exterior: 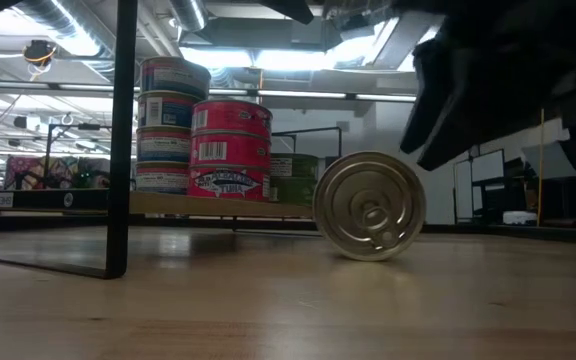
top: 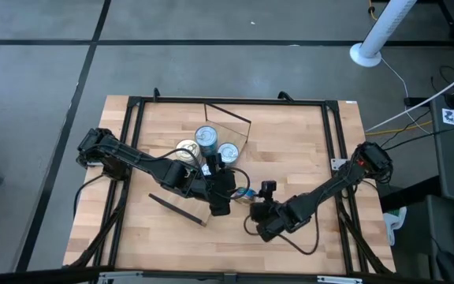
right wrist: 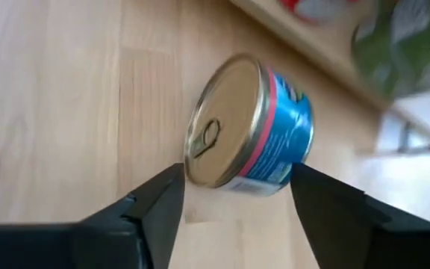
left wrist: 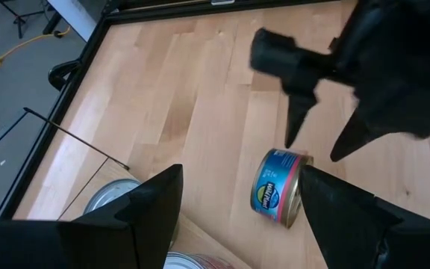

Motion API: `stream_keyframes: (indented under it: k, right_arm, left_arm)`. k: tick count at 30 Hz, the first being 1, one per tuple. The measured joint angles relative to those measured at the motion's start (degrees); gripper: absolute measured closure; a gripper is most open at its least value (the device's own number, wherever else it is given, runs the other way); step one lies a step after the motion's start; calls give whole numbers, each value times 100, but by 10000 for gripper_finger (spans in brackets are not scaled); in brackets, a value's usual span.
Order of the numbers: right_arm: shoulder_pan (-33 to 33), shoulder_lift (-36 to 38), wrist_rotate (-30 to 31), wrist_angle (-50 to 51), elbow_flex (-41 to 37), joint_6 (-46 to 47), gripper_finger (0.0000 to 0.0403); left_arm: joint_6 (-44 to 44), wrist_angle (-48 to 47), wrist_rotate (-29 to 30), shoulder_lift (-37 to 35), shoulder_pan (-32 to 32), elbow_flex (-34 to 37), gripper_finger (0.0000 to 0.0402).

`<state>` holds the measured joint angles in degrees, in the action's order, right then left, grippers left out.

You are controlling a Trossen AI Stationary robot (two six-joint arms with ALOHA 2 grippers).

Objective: Stack canned seafood by type on shelf
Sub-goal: Stack the blue tuna can on top of the blue tuna can on the shelf

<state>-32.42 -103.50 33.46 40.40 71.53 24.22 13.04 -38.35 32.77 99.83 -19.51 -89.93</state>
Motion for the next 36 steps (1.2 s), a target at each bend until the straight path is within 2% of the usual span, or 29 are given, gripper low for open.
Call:
stream_keyframes:
  k: [6,13,20,26,36]
  right_arm:
    - [511,4,-1136,36,52,409,142]
    - [1018,6,-2011,156,52,405,139]
    - [1278,10,-2108,630,54,362,138]
    - [1330,12,-2089,629,54,-615,138]
    - [1333,12,-2064,606,54,-1277,138]
  left_arm:
    - [0,0,-1,0,0,0,139]
    - [0,-2,-2,0,0,0,139]
    - [-7,-38,2,0,2,0,139]
    - [-9,-44,2,0,2,0,139]
    - [-107,-20,2,0,2,0,139]
